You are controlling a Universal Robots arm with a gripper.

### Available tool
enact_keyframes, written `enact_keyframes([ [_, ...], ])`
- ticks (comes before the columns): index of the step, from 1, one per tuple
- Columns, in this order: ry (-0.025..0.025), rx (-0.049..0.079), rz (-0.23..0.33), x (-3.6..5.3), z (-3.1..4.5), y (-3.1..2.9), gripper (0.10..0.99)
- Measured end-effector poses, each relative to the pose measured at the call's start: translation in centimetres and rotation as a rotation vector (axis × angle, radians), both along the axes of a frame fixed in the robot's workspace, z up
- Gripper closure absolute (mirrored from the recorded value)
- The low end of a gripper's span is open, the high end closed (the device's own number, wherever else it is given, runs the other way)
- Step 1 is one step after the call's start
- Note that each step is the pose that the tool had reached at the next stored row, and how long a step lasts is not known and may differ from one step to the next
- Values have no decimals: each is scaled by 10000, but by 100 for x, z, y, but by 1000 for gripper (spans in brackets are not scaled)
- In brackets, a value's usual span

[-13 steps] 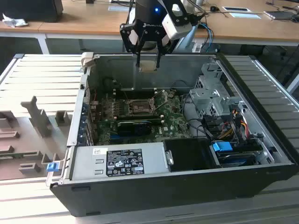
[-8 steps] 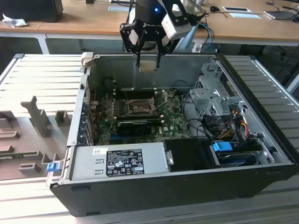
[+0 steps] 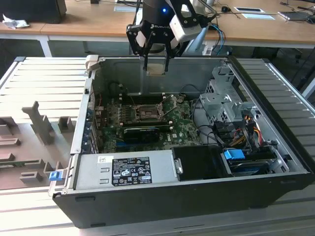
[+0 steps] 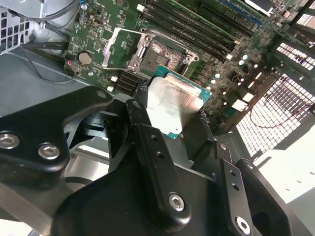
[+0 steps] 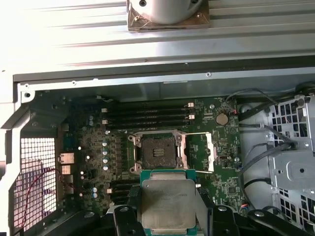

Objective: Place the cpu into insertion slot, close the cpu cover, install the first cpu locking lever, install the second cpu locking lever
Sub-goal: 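Place the cpu into insertion slot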

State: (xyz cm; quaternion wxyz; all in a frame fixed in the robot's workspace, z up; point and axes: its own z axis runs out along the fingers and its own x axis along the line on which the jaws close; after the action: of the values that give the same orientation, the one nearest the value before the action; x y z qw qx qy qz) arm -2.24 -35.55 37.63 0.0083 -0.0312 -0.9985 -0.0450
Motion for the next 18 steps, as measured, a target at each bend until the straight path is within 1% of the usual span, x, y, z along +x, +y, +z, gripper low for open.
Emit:
enact_keyframes([
  [9,3,-1,-34,0,-17,0,557],
  [15,3,-2,-514,0,-20,0,557],
  [16,3,-2,-702,0,-22,0,557],
  [18,3,-2,-910,0,-24,0,557],
])
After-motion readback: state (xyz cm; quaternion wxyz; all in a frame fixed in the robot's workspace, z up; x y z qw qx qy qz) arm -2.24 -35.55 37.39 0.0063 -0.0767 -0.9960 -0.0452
